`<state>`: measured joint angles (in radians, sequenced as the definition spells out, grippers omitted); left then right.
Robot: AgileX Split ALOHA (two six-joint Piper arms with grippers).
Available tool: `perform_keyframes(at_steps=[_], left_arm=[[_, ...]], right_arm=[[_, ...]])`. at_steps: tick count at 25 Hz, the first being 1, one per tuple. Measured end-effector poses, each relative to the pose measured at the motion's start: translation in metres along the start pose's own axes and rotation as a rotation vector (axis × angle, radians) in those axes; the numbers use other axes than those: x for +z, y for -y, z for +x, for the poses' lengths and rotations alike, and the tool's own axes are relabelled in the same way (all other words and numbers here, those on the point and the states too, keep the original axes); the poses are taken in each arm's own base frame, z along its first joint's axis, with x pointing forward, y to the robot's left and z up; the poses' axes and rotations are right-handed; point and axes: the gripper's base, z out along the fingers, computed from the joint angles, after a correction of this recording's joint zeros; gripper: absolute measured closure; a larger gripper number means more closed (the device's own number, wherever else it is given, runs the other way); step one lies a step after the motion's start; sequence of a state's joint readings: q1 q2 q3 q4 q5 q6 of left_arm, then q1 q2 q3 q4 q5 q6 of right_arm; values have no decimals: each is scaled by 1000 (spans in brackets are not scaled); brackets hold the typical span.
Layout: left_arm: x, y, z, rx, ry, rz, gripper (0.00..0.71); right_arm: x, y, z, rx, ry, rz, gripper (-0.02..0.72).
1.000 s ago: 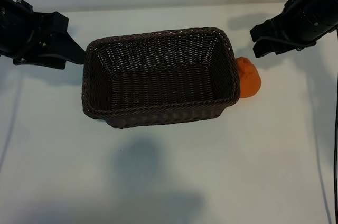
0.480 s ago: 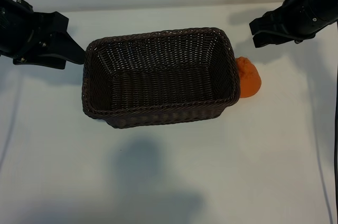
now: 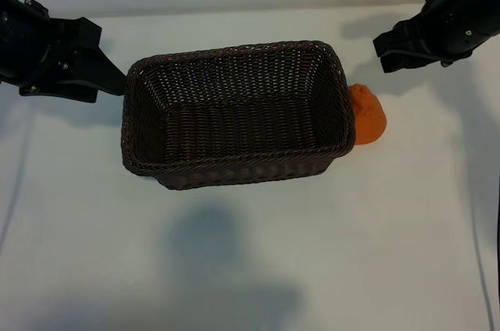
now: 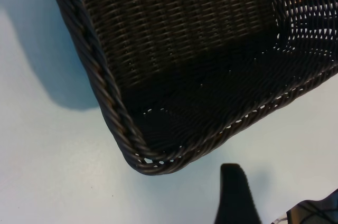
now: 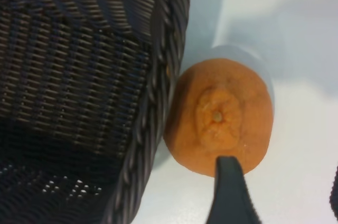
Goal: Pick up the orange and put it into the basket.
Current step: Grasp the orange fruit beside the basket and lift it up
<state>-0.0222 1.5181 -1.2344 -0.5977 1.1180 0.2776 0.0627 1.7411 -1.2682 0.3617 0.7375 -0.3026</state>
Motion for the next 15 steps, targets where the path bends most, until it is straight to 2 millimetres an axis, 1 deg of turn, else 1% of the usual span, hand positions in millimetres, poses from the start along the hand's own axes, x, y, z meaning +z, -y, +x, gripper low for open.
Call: perform_keyframes(at_steps=[4, 10, 15], left_arm=[[0, 0, 0, 1, -2, 1, 221], [0, 0, 1, 1, -6, 2, 221], [0, 0, 1, 1, -6, 2, 221]], right_arm=[[9, 2, 2, 7, -18, 0, 256], [34, 7, 7, 41, -76, -13, 256], [45, 8, 8, 66, -85, -32, 256]])
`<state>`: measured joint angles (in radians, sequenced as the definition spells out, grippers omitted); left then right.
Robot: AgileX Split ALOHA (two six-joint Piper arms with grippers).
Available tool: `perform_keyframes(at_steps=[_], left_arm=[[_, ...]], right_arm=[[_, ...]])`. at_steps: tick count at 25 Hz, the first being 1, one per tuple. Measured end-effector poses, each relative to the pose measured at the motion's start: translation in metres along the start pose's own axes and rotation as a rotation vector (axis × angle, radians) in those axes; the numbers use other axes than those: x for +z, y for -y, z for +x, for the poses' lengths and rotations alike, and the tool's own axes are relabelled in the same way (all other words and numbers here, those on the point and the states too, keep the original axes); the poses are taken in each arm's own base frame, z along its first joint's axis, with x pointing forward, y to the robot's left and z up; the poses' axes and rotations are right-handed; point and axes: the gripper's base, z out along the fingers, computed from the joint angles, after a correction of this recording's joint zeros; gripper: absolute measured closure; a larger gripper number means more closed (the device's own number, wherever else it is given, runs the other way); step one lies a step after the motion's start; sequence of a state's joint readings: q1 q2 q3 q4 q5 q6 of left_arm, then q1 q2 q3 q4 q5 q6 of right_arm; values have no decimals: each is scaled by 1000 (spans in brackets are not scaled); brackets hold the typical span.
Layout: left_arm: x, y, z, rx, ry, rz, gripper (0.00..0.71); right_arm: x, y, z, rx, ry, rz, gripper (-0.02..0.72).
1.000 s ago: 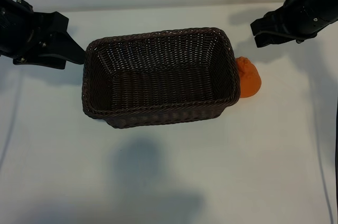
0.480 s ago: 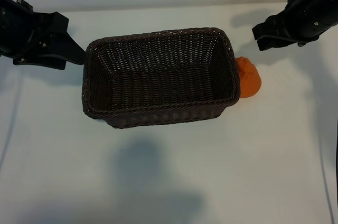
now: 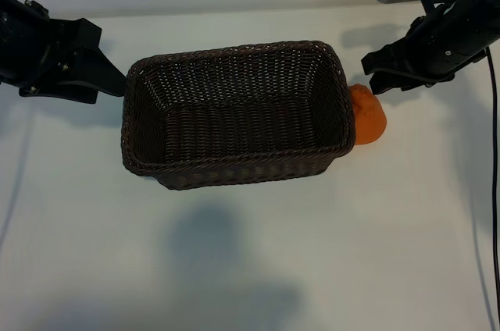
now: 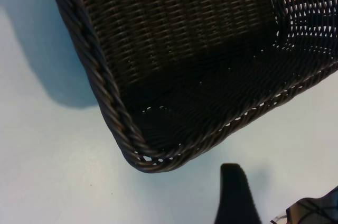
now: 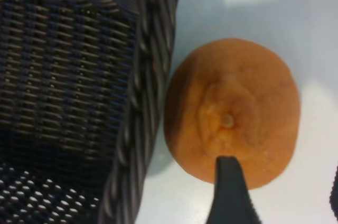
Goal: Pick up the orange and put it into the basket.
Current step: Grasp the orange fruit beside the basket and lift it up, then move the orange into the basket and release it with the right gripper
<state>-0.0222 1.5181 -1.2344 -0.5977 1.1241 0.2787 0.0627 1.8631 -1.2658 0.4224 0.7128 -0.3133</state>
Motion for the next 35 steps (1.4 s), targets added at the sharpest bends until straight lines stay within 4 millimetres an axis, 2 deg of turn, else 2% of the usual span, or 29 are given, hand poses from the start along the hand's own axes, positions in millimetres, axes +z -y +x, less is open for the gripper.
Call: perform_keyframes(at_steps=[17, 23, 25, 29, 30, 35], left_arm=[[0, 0, -1, 0, 7, -2, 221], [0, 0, -1, 0, 9, -3, 221], [0, 0, -1, 0, 10, -3, 221], [0, 0, -1, -3, 10, -2, 221], [0, 0, -1, -3, 10, -2, 221], [0, 0, -1, -3, 10, -2, 221]], right_arm=[[35, 3, 5, 38, -51, -71, 256], [40, 0, 6, 36, -60, -84, 264], [41, -3, 7, 30, -62, -86, 318], [41, -3, 6, 28, -60, -85, 586], [41, -2, 6, 28, -58, -83, 627], [41, -2, 6, 27, -56, -81, 656]])
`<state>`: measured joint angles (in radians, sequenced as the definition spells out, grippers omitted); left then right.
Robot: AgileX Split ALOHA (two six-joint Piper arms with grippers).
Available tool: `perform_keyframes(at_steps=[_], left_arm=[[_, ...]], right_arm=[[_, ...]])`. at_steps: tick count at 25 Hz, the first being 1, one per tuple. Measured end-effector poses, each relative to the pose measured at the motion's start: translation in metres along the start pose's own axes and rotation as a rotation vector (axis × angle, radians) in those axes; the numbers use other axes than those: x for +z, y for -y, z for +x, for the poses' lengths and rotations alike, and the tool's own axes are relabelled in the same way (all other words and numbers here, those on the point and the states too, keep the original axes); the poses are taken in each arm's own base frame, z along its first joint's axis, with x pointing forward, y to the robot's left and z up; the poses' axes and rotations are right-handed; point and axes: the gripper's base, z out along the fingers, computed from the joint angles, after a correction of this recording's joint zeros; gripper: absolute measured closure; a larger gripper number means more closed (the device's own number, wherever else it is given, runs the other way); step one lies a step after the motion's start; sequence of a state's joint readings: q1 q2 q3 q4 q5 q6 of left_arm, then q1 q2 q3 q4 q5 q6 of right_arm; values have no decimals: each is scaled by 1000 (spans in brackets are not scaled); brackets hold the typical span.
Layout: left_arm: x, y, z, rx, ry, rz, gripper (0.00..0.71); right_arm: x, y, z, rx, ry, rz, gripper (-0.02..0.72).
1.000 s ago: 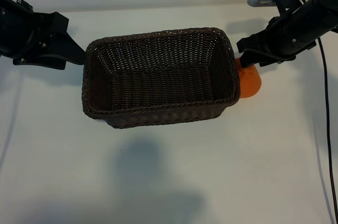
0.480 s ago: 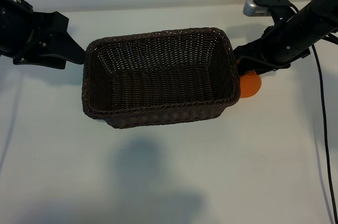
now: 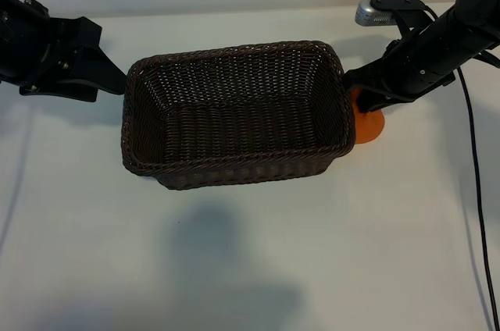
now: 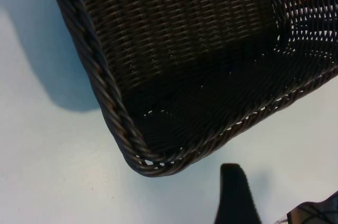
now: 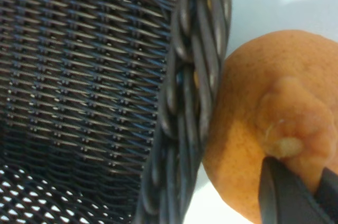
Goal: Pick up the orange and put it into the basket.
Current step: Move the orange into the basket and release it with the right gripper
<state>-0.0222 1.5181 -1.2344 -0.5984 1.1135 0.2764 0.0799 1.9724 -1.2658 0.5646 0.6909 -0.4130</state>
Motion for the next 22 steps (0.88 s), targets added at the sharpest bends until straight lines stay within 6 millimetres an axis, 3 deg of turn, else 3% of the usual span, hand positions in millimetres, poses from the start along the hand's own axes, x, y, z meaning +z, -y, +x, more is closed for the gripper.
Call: perform_keyframes(at_steps=[8, 22], left_arm=[[0, 0, 0, 0, 0, 0, 221], [0, 0, 0, 2, 0, 0, 221]], right_arm=[[-4, -1, 1, -5, -10, -1, 656], [-68, -6, 3, -21, 12, -30, 656]])
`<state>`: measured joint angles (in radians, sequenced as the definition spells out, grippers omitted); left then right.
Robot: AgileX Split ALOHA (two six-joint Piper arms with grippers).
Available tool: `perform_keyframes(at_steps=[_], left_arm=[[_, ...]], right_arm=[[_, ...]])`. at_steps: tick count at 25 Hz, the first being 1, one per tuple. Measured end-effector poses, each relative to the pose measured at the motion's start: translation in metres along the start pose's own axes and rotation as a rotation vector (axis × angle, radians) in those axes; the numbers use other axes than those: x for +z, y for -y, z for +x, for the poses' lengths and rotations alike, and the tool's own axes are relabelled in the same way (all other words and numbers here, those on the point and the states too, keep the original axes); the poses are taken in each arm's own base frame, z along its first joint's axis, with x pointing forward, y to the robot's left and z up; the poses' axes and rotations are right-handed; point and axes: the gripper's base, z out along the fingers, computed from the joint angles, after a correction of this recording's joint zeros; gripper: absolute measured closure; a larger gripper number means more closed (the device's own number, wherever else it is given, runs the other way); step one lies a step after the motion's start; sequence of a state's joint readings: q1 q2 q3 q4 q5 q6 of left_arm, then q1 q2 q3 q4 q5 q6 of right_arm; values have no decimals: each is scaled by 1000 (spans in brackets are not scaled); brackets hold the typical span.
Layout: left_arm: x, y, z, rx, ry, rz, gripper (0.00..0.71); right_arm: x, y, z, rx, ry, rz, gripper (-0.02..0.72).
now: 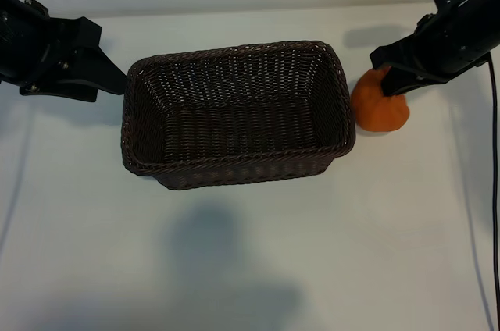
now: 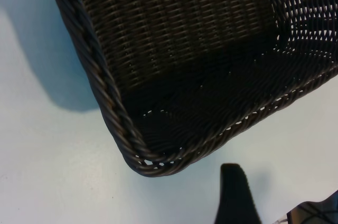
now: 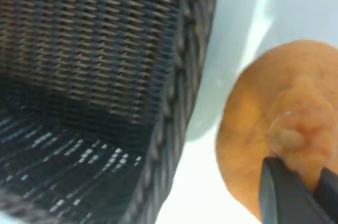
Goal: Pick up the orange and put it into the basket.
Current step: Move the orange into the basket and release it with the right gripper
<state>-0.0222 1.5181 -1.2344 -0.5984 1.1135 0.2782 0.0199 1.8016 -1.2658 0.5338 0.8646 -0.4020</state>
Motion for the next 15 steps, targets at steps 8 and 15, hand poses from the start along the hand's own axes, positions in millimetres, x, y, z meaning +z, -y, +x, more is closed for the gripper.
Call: perform_keyframes(at_steps=[8, 15], left_arm=[[0, 0, 0, 0, -1, 0, 221], [0, 0, 0, 3, -1, 0, 221]], right_arm=[[-43, -21, 5, -26, 15, -36, 656], [-87, -42, -1, -51, 70, -64, 656]])
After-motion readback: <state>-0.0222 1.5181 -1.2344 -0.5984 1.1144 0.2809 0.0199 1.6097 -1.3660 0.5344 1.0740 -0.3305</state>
